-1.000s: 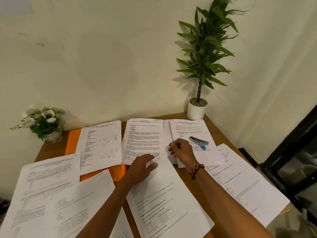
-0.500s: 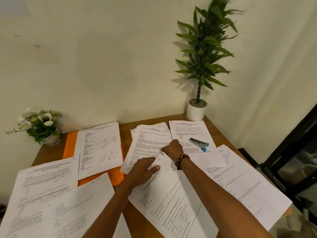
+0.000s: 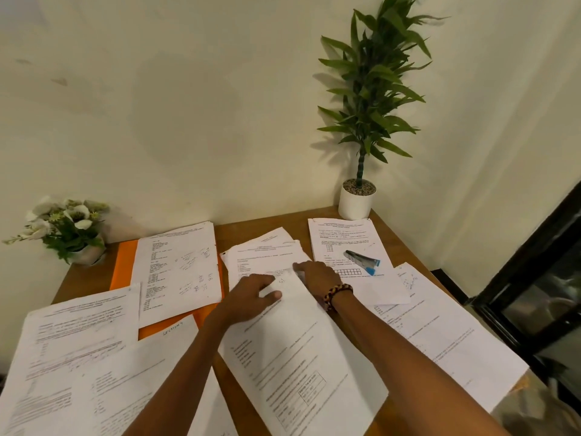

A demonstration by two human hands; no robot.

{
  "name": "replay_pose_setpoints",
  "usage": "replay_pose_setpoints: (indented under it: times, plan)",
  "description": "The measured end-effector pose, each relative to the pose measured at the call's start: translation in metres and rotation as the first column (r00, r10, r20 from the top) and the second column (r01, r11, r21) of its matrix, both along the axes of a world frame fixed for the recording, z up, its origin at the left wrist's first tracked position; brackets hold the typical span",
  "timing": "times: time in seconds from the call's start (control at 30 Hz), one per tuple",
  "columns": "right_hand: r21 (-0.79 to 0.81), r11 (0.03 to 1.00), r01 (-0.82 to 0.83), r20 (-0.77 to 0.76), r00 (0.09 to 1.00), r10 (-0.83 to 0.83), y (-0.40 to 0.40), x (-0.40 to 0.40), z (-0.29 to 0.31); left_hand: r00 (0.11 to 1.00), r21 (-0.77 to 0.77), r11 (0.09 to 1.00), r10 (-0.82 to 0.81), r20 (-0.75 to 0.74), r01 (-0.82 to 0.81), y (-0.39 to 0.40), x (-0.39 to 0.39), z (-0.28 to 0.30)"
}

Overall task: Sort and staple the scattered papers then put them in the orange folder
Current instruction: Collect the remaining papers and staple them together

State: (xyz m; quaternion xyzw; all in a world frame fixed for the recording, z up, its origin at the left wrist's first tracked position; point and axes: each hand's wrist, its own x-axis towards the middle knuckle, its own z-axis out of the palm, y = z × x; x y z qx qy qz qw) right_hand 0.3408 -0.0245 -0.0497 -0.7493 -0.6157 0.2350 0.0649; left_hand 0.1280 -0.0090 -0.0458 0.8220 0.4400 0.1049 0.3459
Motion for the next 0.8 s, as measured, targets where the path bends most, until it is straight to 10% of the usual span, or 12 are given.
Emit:
replay_pose_setpoints:
  times: [0.8]
  plan:
    - [0.068,0.997,-0.035,-0.297,0.953,0.054,-0.042,0.015,-0.001,0.942,0.136,0.989,-0.002,-0.336,0.051,0.049,0.016,-0.009]
